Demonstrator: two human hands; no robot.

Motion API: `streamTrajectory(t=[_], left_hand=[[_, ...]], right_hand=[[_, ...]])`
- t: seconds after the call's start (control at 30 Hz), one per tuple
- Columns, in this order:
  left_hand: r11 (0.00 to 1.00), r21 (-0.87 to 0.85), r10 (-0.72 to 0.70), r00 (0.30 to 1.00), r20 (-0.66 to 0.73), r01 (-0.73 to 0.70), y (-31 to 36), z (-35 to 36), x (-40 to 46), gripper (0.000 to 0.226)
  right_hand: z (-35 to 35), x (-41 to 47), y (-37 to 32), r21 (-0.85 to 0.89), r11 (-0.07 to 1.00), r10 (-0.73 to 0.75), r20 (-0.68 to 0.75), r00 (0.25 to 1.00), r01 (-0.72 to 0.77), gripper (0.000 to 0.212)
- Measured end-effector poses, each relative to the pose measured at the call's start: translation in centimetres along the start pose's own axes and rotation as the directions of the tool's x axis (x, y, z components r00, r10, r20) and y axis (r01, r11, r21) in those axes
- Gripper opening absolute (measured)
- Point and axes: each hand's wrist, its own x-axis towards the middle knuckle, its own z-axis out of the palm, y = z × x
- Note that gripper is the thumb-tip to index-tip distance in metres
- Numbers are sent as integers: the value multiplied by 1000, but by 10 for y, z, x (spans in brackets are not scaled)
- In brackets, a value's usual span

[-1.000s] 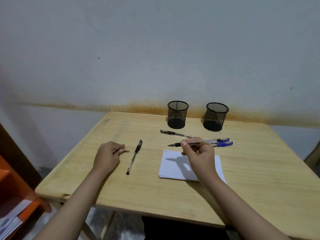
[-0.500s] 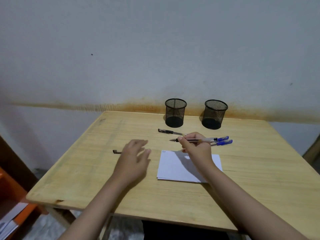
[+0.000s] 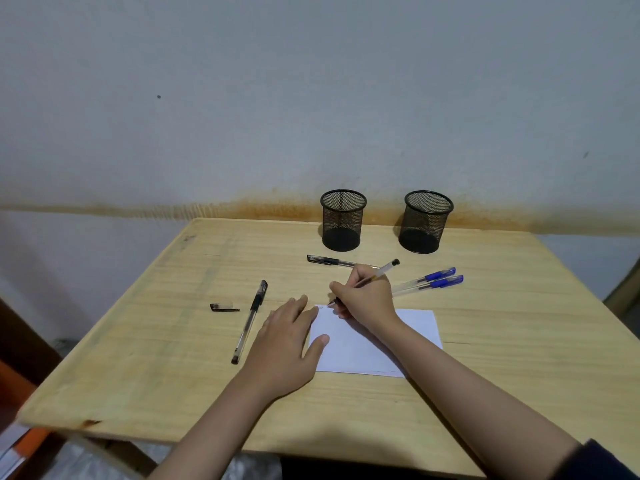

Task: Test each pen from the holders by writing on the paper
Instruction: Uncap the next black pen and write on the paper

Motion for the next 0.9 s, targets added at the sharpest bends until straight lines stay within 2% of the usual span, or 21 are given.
streamTrajectory(t=[0.1,0.23,0.73,0.9], left_hand=[[1000,26,13,1000,-3,-13,1,1,0,60],[998,57,-2,1000,15,1,2,2,0,65],[998,62,-20,998,64,16,3,1,0,59],[998,53,-21,998,62,17,4,0,-1,67]], right_hand=[[1,-3,4,-19,996,-85,-9,996,85,31],[2,-4,4,-49,991,-123,18,992,124,32],[4,0,7,-61,995,-75,16,997,76,30],[4,0,8,-70,994,-77,21,997,78,32]])
